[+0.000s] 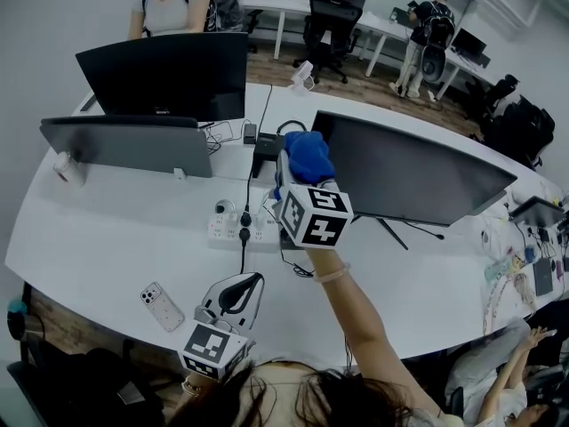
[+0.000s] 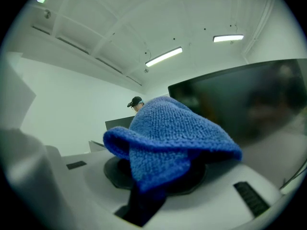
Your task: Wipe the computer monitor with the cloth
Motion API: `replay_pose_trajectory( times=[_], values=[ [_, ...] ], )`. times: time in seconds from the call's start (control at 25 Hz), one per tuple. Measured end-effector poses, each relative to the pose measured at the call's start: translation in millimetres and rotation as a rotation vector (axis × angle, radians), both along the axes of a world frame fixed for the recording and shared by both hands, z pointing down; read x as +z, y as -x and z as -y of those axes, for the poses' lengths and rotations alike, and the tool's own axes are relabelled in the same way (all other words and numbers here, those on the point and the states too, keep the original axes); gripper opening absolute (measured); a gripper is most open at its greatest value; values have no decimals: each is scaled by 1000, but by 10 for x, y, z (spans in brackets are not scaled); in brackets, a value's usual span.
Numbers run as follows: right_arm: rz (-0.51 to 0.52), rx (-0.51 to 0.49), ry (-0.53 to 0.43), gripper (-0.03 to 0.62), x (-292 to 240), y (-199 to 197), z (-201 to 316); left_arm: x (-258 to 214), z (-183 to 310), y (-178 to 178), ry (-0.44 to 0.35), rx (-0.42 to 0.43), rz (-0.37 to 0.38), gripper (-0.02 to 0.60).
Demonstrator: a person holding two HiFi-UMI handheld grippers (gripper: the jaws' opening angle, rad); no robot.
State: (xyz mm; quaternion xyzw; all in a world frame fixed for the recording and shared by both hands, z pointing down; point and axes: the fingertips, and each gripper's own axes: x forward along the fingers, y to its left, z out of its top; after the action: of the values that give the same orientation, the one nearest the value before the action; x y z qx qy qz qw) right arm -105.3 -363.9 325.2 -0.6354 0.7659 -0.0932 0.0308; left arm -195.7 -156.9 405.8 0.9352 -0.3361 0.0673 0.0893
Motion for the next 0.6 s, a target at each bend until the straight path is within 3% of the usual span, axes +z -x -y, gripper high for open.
replay_pose_trajectory(
  times=[0.6],
  values=[
    [-13,-6,-42,101,-172,0,-5,6,-6,-4,11,2,1,9]
  ],
)
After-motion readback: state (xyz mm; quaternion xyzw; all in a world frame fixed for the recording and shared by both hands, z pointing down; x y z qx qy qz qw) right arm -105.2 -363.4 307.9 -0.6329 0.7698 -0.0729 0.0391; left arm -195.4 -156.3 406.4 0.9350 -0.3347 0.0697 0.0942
